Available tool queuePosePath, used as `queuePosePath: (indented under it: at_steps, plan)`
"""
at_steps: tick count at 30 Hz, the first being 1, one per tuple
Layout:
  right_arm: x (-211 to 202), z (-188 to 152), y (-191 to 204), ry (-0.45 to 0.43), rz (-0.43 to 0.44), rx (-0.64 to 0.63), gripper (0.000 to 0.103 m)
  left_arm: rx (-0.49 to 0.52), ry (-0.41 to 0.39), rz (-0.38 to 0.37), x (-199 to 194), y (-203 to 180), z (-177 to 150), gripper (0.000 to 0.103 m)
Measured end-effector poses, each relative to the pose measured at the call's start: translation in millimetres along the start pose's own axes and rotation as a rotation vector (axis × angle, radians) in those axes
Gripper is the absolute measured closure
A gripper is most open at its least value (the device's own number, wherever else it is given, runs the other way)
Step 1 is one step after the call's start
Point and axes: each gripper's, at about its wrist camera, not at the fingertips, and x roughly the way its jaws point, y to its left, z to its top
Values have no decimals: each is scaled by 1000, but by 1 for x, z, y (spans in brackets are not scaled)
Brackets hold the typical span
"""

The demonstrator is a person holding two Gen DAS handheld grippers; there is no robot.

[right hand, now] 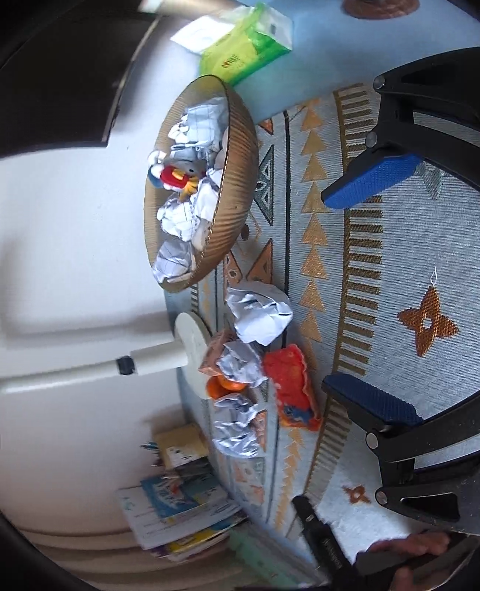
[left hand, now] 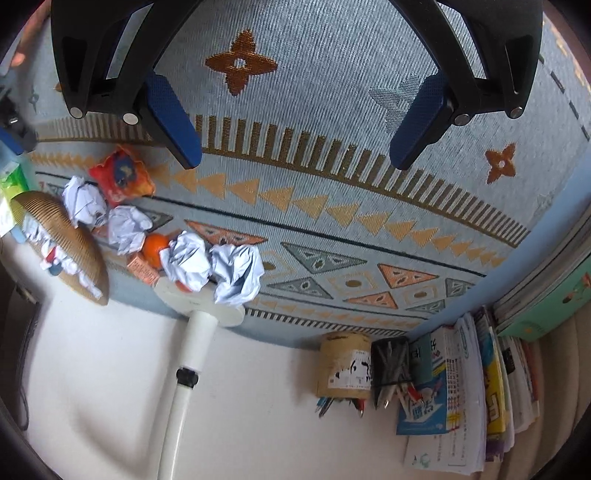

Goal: Organize objects
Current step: 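Withdraw both open grippers from the bowl toward the remaining pile, then grasp a white paper ball with the left gripper while the right grasps another paper ball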

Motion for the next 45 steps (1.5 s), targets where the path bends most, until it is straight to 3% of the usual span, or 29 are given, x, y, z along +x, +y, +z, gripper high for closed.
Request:
queuePosePath:
  at_steps: [3,7,18,33,45]
  plan:
    - [-3,2,-12,-14,28,66,1,32,30,21,6,-7,0,1]
    - [0,3,-13,8,79,64,1,54,31,18,5,-10,-2,1]
    - [6,-5,25,12,-64,-132,1,49,22,-21,2,-9,-2,1]
    - [11,-2,14,31,-81,-79,1,28,8,-58,-2,-6,-2,1]
    - [11,-2,12,32,-84,-71,1,35,14,-41,-1,-7,-2,1]
